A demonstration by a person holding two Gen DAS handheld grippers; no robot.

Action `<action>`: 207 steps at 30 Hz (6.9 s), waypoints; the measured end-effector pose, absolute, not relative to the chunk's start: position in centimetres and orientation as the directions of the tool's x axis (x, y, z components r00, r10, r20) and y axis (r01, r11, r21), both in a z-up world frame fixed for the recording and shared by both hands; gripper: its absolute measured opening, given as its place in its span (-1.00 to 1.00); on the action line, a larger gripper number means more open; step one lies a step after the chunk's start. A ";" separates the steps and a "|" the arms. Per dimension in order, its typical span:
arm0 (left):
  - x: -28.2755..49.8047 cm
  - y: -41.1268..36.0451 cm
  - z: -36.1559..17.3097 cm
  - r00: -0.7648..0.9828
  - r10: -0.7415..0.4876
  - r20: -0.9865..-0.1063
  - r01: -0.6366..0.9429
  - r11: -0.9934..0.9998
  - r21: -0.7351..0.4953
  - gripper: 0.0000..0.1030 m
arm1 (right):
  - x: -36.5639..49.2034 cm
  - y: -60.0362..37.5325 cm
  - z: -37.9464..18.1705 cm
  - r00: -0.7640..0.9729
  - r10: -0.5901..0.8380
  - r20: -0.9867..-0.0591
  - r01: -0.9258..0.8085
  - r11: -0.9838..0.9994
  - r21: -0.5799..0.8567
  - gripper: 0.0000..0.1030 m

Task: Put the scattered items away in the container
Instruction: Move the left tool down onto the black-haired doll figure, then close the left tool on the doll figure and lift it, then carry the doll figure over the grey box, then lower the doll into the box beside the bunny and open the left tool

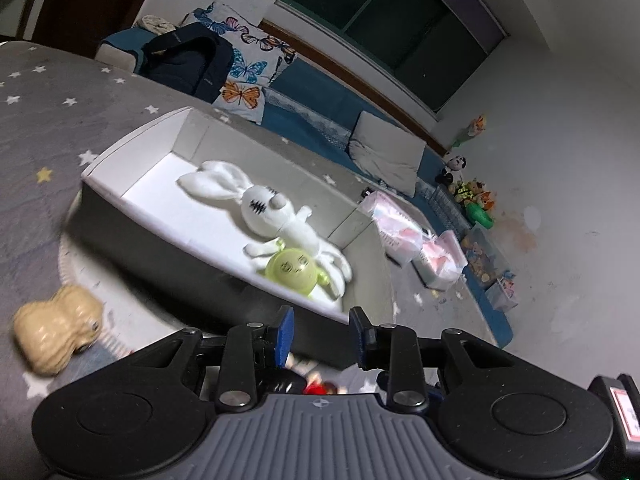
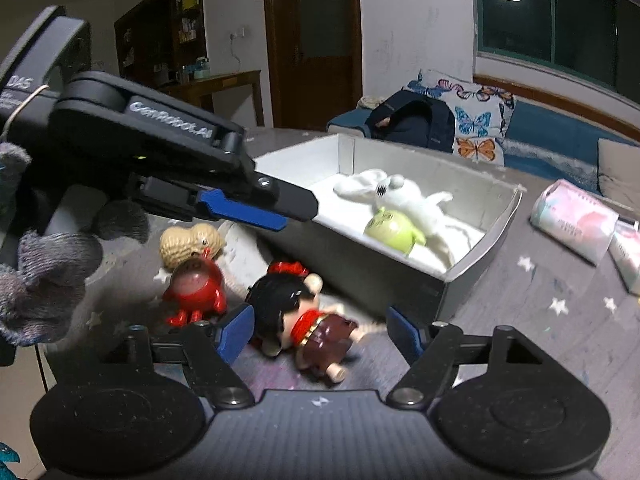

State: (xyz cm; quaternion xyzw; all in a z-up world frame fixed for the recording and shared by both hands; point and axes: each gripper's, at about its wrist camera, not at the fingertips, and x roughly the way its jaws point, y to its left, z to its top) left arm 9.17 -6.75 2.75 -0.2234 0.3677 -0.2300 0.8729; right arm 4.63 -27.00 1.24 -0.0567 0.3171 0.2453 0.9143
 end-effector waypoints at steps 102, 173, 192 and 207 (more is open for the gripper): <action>20.0 -5.0 7.6 0.690 -0.507 -0.517 0.249 0.836 -0.488 -0.25 | 21.1 -22.0 5.4 0.610 0.507 -0.609 -0.546 0.826 0.141 0.04; 28.3 -5.2 1.3 0.635 -0.363 -0.682 0.155 0.925 -0.348 -0.25 | 31.6 -16.6 -1.9 0.449 0.403 -0.797 -0.537 0.835 0.119 0.05; 27.9 -4.7 1.8 0.644 -0.356 -0.677 0.145 0.926 -0.349 -0.26 | 31.3 -17.2 -1.1 0.475 0.406 -0.781 -0.538 0.836 0.108 0.09; 26.0 -4.2 3.2 0.666 -0.361 -0.652 0.139 0.920 -0.368 -0.26 | 29.4 -18.2 1.5 0.531 0.422 -0.735 -0.525 0.845 0.107 0.32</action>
